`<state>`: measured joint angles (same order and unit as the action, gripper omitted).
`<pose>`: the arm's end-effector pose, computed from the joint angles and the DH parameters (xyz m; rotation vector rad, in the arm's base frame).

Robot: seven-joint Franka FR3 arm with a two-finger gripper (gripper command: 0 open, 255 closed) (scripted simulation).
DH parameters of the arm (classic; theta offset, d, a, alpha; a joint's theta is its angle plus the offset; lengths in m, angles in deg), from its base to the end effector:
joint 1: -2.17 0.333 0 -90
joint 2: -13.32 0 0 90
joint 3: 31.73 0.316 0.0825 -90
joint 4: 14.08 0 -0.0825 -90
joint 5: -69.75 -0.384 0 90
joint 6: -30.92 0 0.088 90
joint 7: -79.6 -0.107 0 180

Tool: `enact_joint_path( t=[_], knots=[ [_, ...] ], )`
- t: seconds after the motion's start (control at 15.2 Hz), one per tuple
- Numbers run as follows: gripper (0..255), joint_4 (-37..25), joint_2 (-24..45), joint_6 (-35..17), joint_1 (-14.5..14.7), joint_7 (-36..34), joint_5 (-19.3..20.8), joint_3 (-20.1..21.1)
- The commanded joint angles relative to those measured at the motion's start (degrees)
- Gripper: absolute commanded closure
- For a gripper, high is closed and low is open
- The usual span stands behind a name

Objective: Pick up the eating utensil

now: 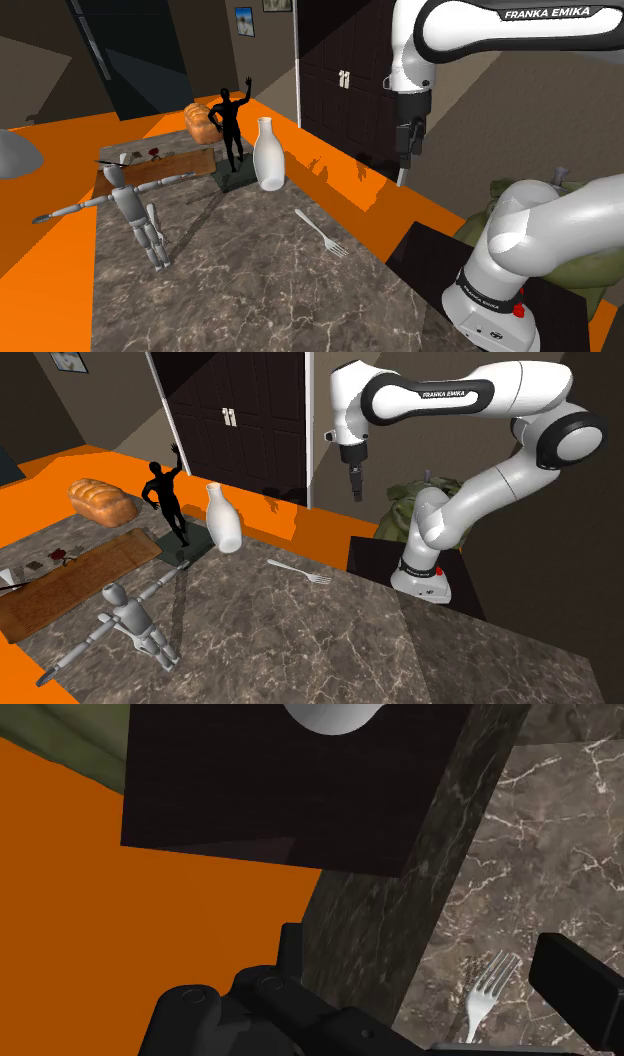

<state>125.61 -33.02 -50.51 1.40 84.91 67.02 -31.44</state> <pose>0.2806 0.0037 0.5480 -3.0680 -0.1297 0.3167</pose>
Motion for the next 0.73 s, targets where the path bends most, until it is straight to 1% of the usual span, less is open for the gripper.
enact_joint_path(
  t=[0.0, 0.33, 0.66],
  knots=[
    [0, 0.0, 0.0, 0.0, 0.0, 0.0, 0.0, 0.0],
    [0, 5.58, 1.48, -9.38, 0.62, -8.69, -4.68, 6.07],
    [0, 8.82, 6.18, -19.77, 1.18, -17.09, -8.71, 12.49]
  ],
)
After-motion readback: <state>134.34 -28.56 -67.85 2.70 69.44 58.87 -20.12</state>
